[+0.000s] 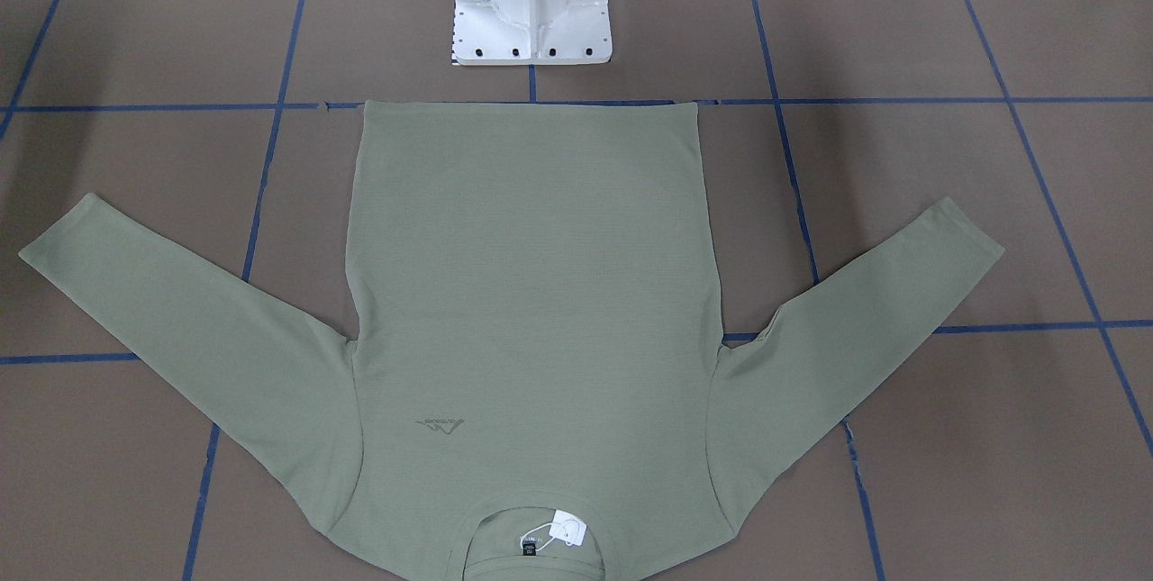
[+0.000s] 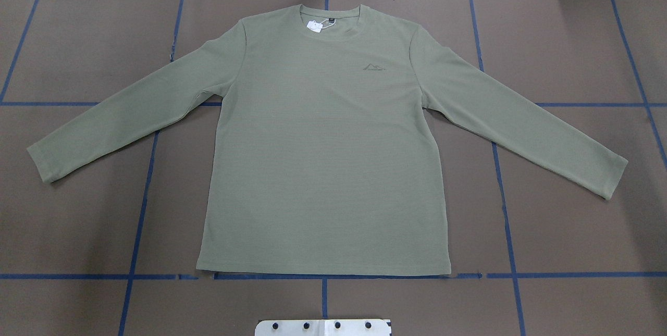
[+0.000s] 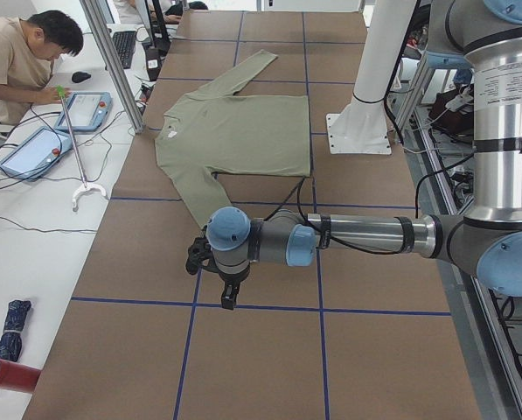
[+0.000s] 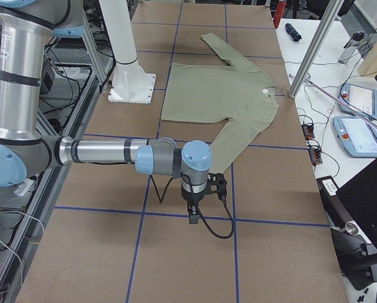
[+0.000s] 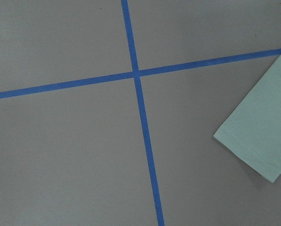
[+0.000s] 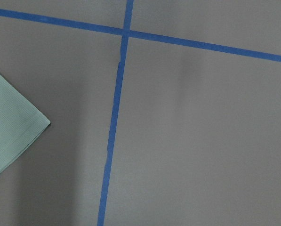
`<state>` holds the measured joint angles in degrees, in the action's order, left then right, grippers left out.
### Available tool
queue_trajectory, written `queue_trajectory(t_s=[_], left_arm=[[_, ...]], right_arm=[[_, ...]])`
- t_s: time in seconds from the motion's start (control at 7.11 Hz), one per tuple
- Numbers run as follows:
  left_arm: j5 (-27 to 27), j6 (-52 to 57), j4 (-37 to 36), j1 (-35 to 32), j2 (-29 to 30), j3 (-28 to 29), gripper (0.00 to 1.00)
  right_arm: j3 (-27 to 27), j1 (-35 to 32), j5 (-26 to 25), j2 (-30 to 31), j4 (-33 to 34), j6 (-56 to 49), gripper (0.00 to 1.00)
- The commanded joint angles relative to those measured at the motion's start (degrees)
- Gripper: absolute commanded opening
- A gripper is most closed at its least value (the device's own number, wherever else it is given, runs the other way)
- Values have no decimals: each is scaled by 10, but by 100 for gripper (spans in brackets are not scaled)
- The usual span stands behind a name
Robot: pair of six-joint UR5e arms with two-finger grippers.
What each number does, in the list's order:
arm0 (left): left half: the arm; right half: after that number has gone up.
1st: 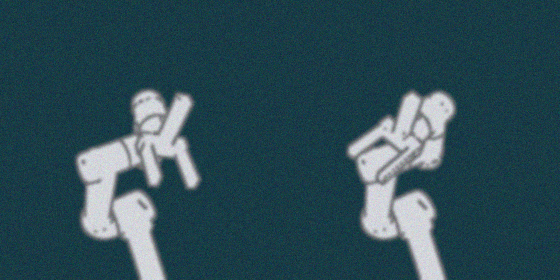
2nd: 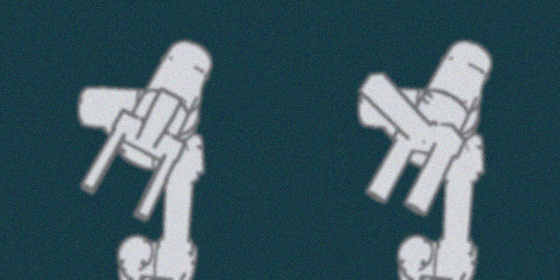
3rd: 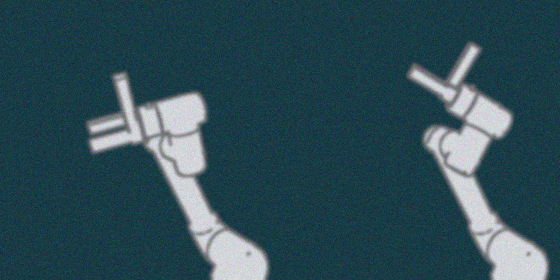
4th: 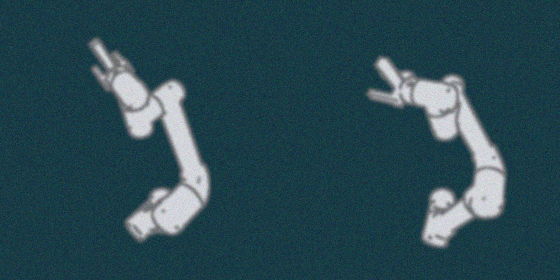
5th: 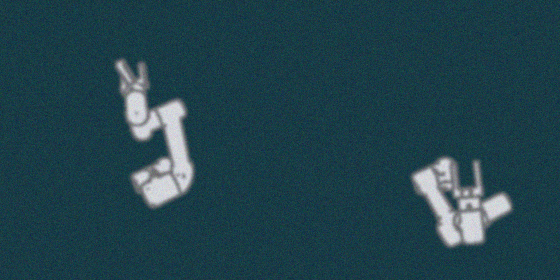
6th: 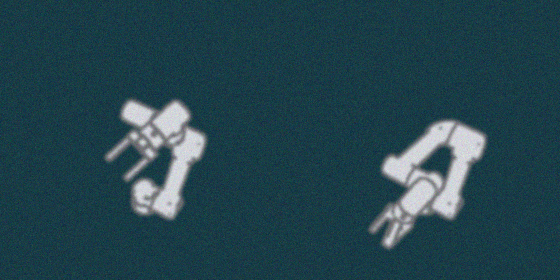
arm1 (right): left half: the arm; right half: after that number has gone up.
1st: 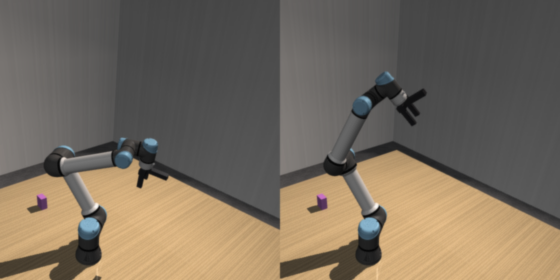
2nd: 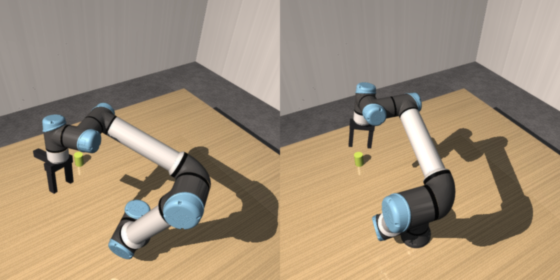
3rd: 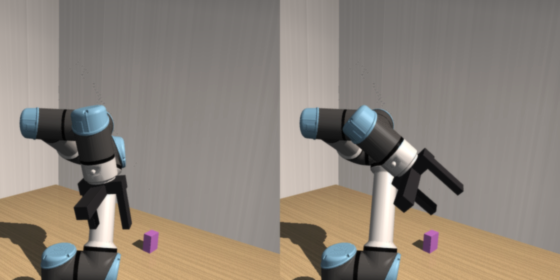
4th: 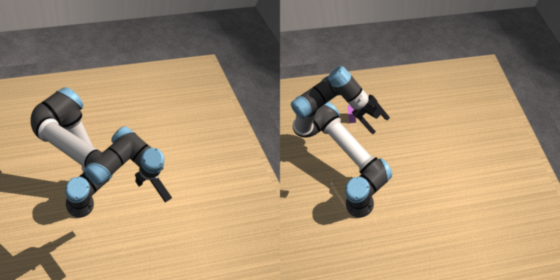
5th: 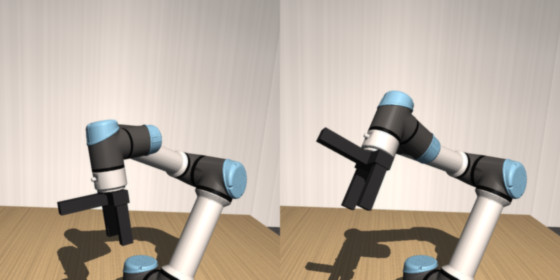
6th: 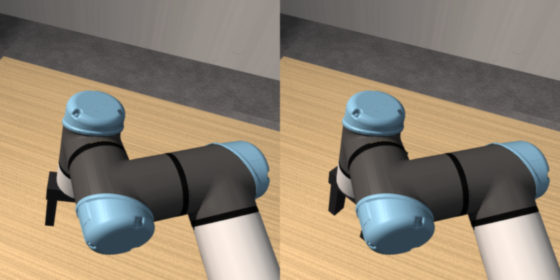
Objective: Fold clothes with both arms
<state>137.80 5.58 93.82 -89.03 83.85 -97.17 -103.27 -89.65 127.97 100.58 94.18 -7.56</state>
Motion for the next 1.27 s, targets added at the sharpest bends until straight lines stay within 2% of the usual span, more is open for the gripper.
queue_trajectory(t_s=[0.0, 0.42, 0.56, 0.84, 1.13], left_arm=[[3, 0, 0, 0, -1, -1, 100], [-2, 5, 7, 1, 0, -21, 100], [-7, 6, 43, 0, -3, -15, 100], [-114, 7, 133, 0, -6, -6, 100], [-92, 2, 187, 0, -9, 0, 100]], right_arm=[[-1, 0, 1, 0, 0, 0, 100], [-31, 1, 0, -7, -2, 2, 100], [-53, 1, 2, -8, -1, 4, 100], [-76, 4, -1, -49, -2, 7, 100], [-71, 4, 1, -71, -4, 9, 100]])
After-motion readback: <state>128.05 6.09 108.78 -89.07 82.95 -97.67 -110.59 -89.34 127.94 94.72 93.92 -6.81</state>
